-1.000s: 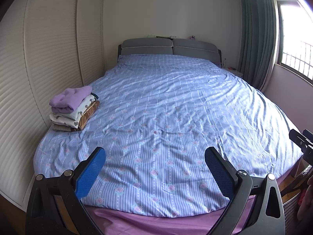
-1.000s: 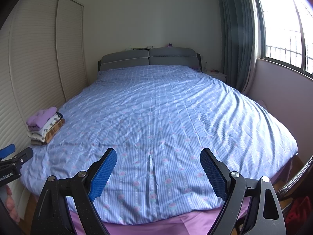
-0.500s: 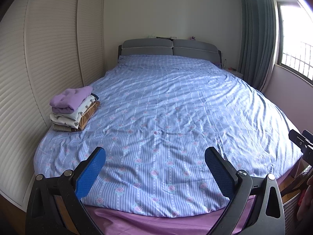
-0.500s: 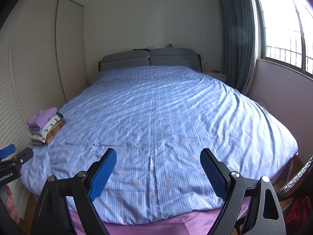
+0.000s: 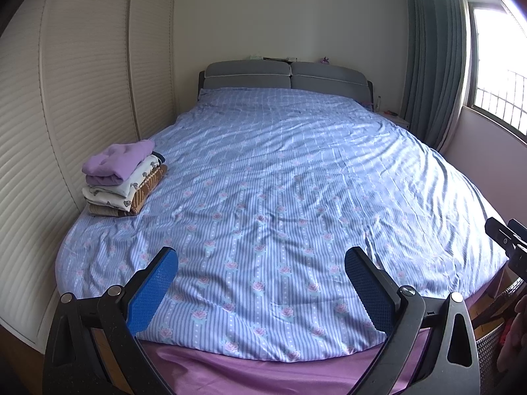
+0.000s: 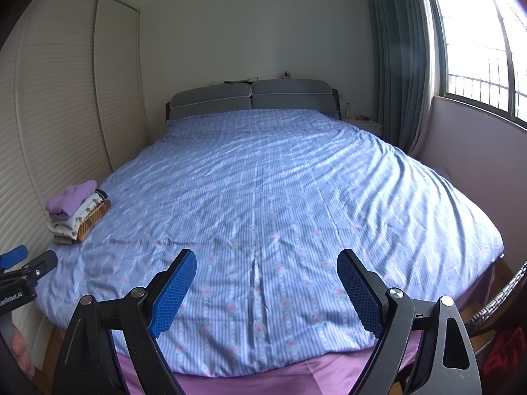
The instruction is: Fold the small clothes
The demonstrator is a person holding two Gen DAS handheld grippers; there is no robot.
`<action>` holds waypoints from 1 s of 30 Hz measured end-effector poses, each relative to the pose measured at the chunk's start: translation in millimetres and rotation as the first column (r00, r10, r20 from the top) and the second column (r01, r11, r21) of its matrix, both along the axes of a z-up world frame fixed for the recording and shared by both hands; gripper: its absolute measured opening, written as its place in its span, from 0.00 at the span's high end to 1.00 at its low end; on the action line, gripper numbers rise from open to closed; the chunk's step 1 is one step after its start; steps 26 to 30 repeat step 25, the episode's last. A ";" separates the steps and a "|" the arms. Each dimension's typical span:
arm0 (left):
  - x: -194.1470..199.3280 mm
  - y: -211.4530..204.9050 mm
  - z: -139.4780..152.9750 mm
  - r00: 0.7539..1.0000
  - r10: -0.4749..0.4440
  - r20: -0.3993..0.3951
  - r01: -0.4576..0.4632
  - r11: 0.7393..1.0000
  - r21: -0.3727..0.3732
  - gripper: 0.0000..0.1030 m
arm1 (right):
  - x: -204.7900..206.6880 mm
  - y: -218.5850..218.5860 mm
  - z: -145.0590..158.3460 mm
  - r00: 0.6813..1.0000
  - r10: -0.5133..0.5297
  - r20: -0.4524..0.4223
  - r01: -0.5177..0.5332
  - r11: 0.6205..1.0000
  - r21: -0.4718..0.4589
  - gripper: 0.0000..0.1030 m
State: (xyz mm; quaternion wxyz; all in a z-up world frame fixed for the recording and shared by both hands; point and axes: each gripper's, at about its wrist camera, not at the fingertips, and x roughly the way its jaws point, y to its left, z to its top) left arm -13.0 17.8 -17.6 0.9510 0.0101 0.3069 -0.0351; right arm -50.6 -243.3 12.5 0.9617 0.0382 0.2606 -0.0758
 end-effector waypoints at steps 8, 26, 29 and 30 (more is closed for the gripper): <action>1.7 0.7 -4.7 1.000 0.003 -0.014 -0.003 1.000 -0.005 0.00 | 0.6 0.3 -1.1 1.000 0.000 -0.005 0.000 1.000 0.001 0.15; 6.7 2.9 -11.9 0.999 -0.022 -0.050 0.020 0.999 -0.035 0.00 | 1.2 -2.5 -4.1 1.000 0.002 -0.011 -0.002 1.000 0.004 0.15; 6.7 2.9 -11.9 0.999 -0.022 -0.050 0.020 0.999 -0.035 0.00 | 1.2 -2.5 -4.1 1.000 0.002 -0.011 -0.002 1.000 0.004 0.15; 6.7 2.9 -11.9 0.999 -0.022 -0.050 0.020 0.999 -0.035 0.00 | 1.2 -2.5 -4.1 1.000 0.002 -0.011 -0.002 1.000 0.004 0.15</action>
